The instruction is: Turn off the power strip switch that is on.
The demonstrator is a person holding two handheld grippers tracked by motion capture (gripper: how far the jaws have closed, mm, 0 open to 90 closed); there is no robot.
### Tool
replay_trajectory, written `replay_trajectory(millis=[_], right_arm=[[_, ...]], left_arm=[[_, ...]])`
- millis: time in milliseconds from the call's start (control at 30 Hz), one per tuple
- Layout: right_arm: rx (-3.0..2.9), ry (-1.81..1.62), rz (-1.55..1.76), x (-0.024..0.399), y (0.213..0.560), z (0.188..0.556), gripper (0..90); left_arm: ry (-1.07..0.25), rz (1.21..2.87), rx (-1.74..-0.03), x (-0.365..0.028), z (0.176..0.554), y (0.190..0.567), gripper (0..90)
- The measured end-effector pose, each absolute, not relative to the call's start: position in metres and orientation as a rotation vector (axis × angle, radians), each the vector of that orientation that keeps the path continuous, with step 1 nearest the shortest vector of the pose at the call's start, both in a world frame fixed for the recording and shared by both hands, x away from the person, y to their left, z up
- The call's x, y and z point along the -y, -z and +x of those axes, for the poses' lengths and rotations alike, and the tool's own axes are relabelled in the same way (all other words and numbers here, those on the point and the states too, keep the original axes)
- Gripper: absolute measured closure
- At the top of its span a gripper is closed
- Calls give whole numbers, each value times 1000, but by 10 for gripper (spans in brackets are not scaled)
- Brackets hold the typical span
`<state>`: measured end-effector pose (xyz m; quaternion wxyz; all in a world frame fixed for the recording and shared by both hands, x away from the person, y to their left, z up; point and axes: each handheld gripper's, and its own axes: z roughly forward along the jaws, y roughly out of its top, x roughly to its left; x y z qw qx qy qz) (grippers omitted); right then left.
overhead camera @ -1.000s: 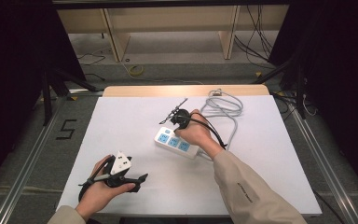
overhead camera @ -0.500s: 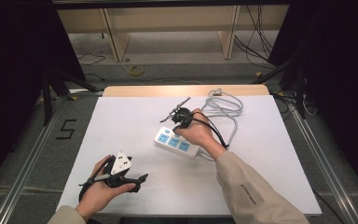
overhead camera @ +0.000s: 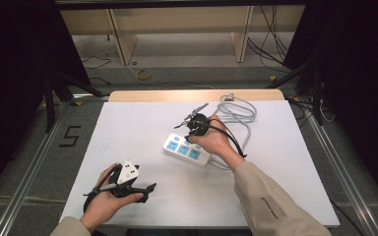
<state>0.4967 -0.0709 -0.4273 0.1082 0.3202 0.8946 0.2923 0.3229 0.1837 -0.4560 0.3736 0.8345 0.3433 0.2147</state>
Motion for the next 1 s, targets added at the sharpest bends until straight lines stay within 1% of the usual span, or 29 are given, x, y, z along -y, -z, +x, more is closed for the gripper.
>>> replay_trajectory(millis=[400,1000], right_arm=[[-2591,-905,957,89,420,490,618],[-2537,-985,997,114,415,478,536]], left_arm=[[-552,2136,-884,-184,323,456,168],[-553,2135,-889,-184,323,456,168]])
